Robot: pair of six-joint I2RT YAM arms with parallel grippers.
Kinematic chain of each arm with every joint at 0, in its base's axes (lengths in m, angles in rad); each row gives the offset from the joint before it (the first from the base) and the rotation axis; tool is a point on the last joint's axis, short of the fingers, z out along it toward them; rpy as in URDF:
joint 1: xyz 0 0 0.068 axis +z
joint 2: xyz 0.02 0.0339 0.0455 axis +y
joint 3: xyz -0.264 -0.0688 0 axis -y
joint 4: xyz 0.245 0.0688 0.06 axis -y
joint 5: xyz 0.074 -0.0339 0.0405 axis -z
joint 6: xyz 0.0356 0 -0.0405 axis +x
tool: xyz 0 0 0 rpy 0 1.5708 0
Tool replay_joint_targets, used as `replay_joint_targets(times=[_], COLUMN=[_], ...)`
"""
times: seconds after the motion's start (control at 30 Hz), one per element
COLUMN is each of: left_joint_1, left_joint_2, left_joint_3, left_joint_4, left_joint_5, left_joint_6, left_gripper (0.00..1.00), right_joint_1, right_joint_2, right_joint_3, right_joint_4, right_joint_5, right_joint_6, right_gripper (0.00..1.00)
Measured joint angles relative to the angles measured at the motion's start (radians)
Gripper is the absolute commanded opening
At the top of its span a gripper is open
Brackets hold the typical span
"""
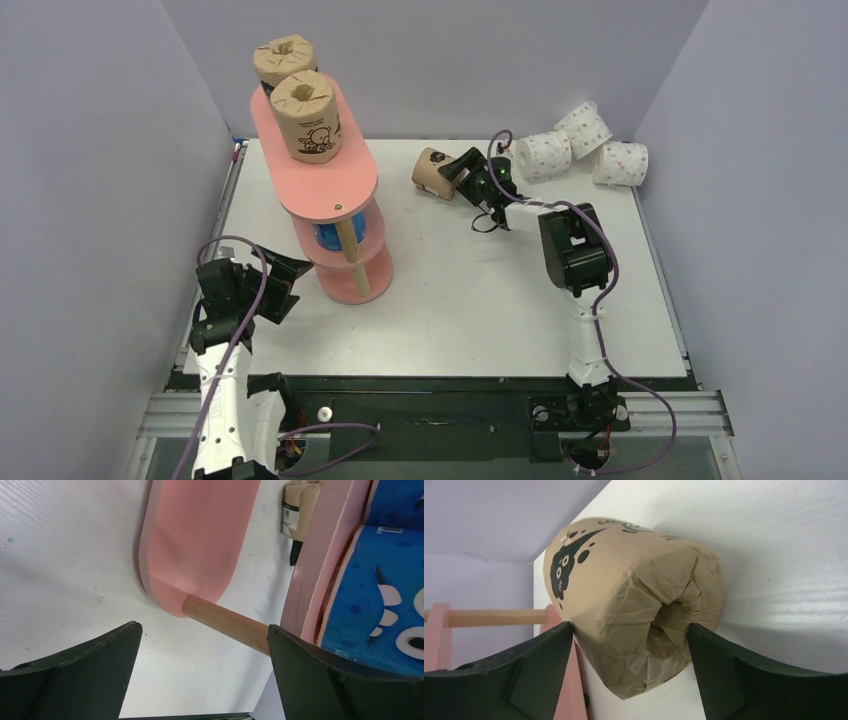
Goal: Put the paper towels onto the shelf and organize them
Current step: Adjust the paper towel at the center of the board.
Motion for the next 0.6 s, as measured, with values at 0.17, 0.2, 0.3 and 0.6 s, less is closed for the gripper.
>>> replay_joint_targets(times=[0.17,0.2,0.3,0.6], left_joint_1=[-0.001,-0.001,-0.001,-0.001], left_joint_2=[-0.008,-0.009,-0.012,-0.043], left_joint_3=[-0.018,-0.022,-0.026,-0.045], left_joint_4=[0.004,0.005,0.005,0.013], left_joint_5=[0.005,0.006,0.007,0.006], left_joint_6=[-0.010,-0.014,-0.018,-0.026], left_gripper=[0.97,0.97,0.96,0.97], right_joint_1=[0.031,0.036,0.046,0.048], right_joint_2=[-0.038,-0.048,-0.079,-0.225], right_joint_3=[-0.061,-0.078,-0.121,-0.198], right_joint_4=[0.015,0.020,0.027,0.004], right_joint_5=[0.000,0.000,0.001,0.016], right_joint_6=[0.015,0.017,0.023,0.003], right_gripper=[0.80,0.80,0.80,0.87])
